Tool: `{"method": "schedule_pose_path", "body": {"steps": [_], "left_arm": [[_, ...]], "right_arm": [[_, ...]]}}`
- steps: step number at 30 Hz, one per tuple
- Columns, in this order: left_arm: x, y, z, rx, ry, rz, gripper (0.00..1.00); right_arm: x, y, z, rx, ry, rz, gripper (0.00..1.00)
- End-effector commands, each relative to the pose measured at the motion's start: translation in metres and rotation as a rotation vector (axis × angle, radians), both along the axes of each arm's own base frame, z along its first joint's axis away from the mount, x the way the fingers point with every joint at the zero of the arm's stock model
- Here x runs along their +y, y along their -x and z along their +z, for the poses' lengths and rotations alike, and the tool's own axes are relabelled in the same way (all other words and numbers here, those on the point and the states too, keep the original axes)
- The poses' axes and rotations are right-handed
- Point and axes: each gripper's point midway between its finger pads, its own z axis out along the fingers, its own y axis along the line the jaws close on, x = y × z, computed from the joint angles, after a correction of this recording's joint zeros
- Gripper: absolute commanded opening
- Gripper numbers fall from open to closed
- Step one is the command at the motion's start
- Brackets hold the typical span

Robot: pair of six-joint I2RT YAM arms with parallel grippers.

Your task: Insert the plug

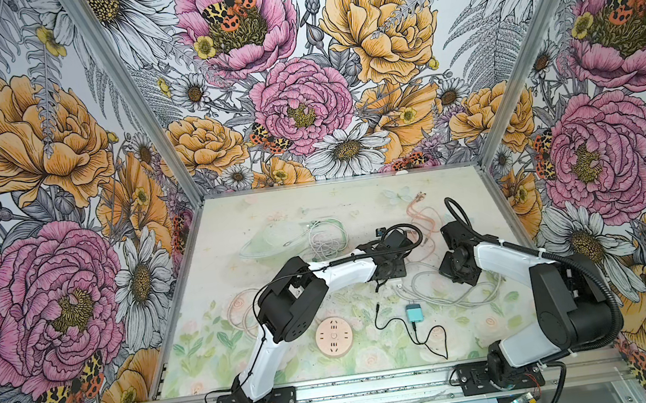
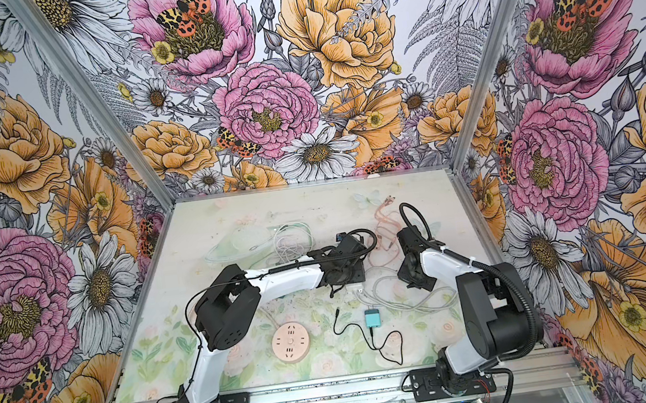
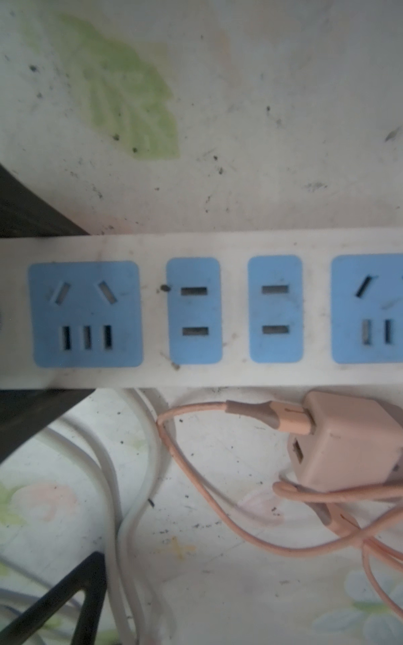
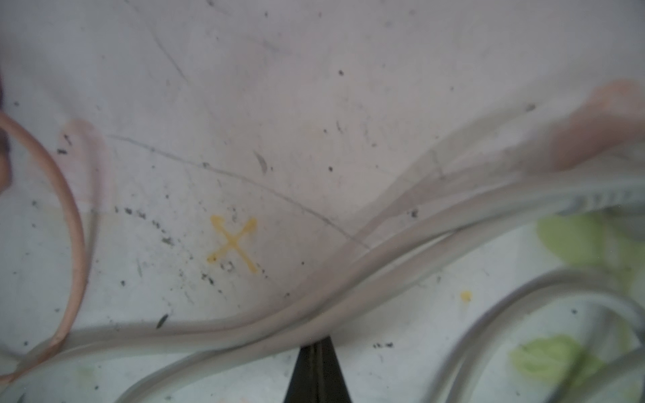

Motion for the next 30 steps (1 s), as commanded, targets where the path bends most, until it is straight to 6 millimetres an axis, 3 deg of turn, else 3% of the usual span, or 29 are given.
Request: {"method": "schedule_pose_path", "body": {"steps": [1, 10, 13, 19, 30], "left_arm": [[0.005, 0.018, -0.028, 0.102, -0.045, -0.028, 0.49], [0.004, 0.017, -0.035, 0.145, -0.026, -0.025, 0.52], [0.003, 0.016, -0.036, 0.151, -0.024, -0.024, 0.58], [0.008, 0.006, -0.028, 0.121, -0.051, 0.003, 0.67], [0.033, 0.002, -0.031, 0.118, -0.136, 0.069, 0.67]], "right_arm": [[-0.001, -0.019, -0.007, -0.016, -0.003, 0.008, 0.00], [-0.005, -0.040, -0.012, -0.015, -0.019, 0.052, 0.00], [-0.002, -0.044, -0.009, -0.025, -0.037, 0.088, 0.00], [-0.002, -0.036, 0.007, -0.071, -0.035, 0.119, 0.00], [0.003, -0.034, 0.014, -0.093, -0.054, 0.146, 0.00]]}}
